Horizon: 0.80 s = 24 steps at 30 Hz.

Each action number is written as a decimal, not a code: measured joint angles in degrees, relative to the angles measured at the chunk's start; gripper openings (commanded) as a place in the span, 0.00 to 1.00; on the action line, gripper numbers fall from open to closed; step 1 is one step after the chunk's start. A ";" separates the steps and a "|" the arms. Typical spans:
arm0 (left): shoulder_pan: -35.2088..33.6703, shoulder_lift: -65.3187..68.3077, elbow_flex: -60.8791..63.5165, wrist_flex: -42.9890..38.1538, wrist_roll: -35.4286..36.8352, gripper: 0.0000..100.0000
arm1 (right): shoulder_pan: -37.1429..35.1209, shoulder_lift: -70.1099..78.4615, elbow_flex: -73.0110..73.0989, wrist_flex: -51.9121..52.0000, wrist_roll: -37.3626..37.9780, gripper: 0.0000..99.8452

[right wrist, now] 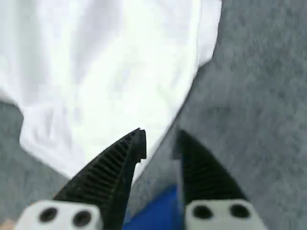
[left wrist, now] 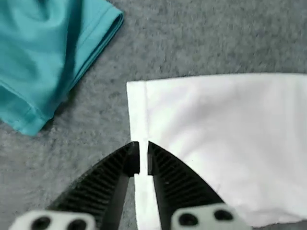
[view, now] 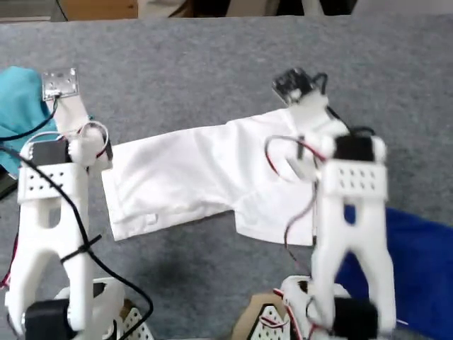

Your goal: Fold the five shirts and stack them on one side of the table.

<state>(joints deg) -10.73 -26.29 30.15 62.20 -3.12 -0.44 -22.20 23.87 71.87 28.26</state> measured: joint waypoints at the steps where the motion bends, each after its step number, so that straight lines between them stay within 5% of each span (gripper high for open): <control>1: 0.26 1.32 0.00 -2.02 1.85 0.02 | -1.14 3.52 -2.20 -1.05 -1.49 0.03; 16: 1.32 31.21 0.00 -19.34 6.77 0.02 | -4.57 56.35 -38.51 -9.49 -12.48 0.01; 24: -0.35 35.60 -3.78 -19.25 6.86 0.02 | -0.18 74.20 -62.59 -0.79 -11.16 0.01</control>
<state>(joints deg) -11.08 9.32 26.37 42.95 3.74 -0.62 52.00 -38.73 71.08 17.10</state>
